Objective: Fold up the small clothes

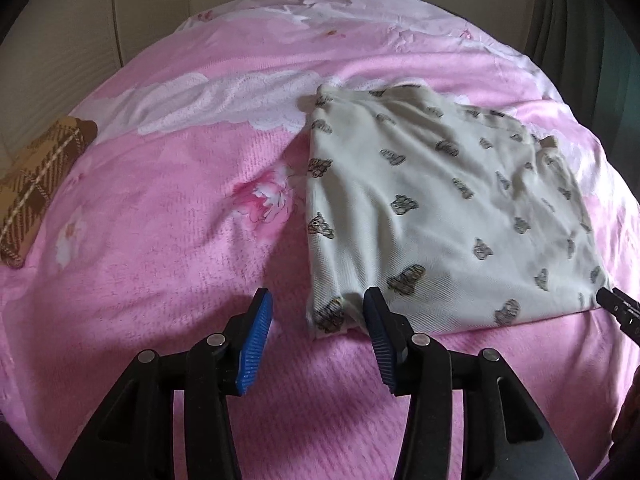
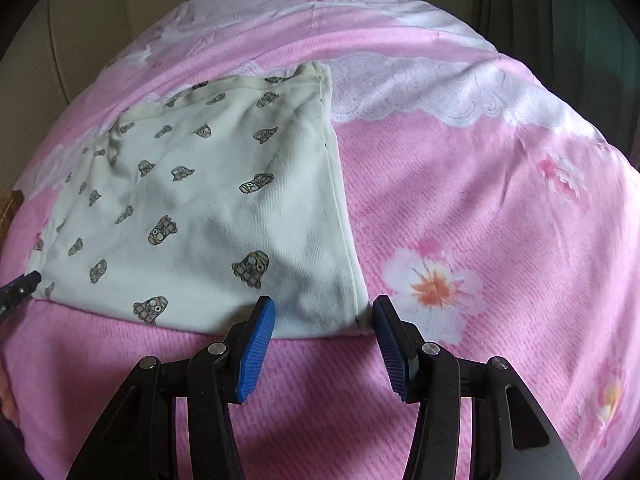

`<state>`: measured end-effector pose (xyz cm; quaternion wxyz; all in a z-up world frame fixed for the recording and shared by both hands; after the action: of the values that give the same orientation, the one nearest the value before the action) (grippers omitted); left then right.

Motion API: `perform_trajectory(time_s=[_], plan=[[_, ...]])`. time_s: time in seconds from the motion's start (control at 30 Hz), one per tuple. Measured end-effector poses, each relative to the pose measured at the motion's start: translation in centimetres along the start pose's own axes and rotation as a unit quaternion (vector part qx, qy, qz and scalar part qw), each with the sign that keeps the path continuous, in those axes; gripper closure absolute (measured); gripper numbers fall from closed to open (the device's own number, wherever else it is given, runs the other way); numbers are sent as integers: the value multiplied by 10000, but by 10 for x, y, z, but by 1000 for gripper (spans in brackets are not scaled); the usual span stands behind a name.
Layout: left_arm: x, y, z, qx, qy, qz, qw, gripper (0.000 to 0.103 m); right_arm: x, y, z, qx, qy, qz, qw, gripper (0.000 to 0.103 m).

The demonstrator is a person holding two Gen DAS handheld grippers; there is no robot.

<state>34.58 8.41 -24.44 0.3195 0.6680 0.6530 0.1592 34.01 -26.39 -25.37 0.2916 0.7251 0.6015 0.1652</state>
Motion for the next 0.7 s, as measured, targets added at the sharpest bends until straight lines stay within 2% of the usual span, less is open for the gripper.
perform_trajectory(time_s=[0.27, 0.5, 0.7], plan=[[-40, 17, -32, -262, -205, 126, 9994, 56, -14, 18, -37, -392, 625, 303, 9968, 52], [-82, 19, -39, -421, -396, 201, 9981, 55, -30, 16, -31, -107, 1271, 722, 9892, 50], [-103, 4, -32, -340, -474, 328, 9978, 55, -42, 0, -27, 68, 1539, 1072, 9822, 50]])
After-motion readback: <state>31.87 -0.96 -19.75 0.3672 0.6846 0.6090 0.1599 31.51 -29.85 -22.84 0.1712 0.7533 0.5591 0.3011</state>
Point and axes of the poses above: each gripper's, at about its wrist camera, not at the fingertips, and z roughly the way its jaws point, x to its left, y to its top, the point moved 8 cm from there along z, roughly the way its jaws point, and after that the axes turned 11 degrees about -y, right-handed, at the moved point
